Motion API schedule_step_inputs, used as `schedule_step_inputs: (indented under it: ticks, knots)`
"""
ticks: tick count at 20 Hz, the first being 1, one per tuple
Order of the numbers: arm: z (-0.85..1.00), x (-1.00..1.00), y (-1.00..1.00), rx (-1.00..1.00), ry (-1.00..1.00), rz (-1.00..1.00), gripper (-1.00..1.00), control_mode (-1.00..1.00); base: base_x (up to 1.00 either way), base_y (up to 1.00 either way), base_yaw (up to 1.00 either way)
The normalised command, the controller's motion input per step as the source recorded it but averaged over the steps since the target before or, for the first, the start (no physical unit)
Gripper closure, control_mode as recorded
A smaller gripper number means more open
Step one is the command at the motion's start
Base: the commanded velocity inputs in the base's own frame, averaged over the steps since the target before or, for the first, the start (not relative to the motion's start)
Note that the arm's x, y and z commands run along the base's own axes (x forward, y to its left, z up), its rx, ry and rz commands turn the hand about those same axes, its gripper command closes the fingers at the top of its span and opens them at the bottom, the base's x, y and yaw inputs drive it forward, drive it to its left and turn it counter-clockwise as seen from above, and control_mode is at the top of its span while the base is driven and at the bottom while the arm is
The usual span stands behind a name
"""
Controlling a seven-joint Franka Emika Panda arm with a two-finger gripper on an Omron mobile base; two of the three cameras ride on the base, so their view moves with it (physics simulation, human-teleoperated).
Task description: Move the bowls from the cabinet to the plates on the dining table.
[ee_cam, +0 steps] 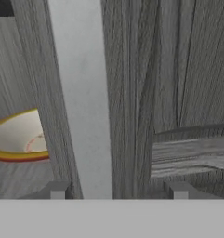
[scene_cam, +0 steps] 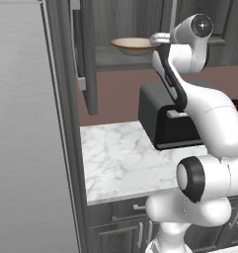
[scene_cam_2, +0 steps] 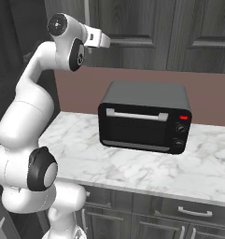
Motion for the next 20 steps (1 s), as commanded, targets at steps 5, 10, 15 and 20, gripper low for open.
schedule_step_inputs:
  ticks: [5,10,15,20]
  knots:
    - [0.00,0.00,0.00,0.00,0.00,0.00,1.00,-1.00,0.00,0.00,0.00]
    - [0.00,0.00,0.00,0.00,0.00,0.00,1.00,-1.00,0.00,0.00,0.00]
    - [0.00,0.00,0.00,0.00,0.00,0.00,1.00,-1.00,0.00,0.00,0.00]
    - [0.00,-0.01,0.00,0.00,0.00,0.00,1.00,-1.00,0.00,0.00,0.00]
